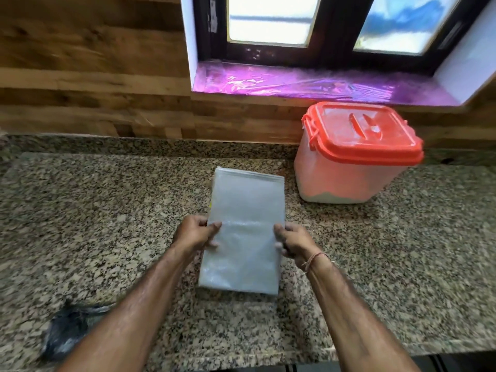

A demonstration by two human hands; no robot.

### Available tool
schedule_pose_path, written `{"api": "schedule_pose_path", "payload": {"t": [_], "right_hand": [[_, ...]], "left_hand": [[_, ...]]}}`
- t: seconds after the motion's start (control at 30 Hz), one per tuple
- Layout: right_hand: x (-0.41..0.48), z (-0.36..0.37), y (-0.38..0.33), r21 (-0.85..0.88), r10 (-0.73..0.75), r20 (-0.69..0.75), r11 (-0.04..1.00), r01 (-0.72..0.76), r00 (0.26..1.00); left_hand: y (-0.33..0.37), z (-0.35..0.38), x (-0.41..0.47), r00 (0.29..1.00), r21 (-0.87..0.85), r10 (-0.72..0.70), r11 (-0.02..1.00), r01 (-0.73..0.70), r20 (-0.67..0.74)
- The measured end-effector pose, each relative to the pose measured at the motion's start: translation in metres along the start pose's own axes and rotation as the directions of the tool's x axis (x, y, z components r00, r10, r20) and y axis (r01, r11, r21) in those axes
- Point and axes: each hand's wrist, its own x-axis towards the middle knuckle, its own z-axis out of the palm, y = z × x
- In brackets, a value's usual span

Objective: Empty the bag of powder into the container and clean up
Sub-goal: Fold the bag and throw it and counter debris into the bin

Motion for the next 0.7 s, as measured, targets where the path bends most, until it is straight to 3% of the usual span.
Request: {"api": "schedule_pose_path", "payload": {"t": [0.1,0.17,0.27,0.5,0.6,0.7], "right_hand": [[-0.006,0.011,-0.032,0.214,-0.017,0.007,0.977,0.015,1.0],[-0.007,0.017,-0.04,0.223,-0.066,-0.051,0.972,0.075,0.997],[-0.004,0.023,-0.03,0.185,-0.101,-0.105,0.975,0.119,0.989],[-0.006,0.034,0.038,-0.263,-0.087,-0.263,0.965,0.015,0.961],[-0.009,0.035,0.054,-0.356,-0.112,-0.207,0.934,0.032,0.972],[-0.004,0.037,0.064,-0.455,-0.091,-0.182,0.891,-0.002,0.979]], "left_hand": [[0.021,-0.002,-0.004,1.0,-0.207,0.017,0.978,-0.02,-0.013],[0.024,-0.006,-0.006,0.998,-0.284,0.012,0.958,-0.028,-0.056],[0.007,-0.006,-0.004,0.989,-0.247,-0.005,0.968,-0.031,-0.145],[-0.067,0.011,-0.015,0.964,-0.039,-0.123,0.992,0.117,-0.236],[-0.079,0.018,-0.02,0.964,0.161,-0.09,0.978,0.134,-0.252],[-0.078,0.026,-0.023,0.957,0.134,-0.095,0.982,0.136,-0.273]]}}
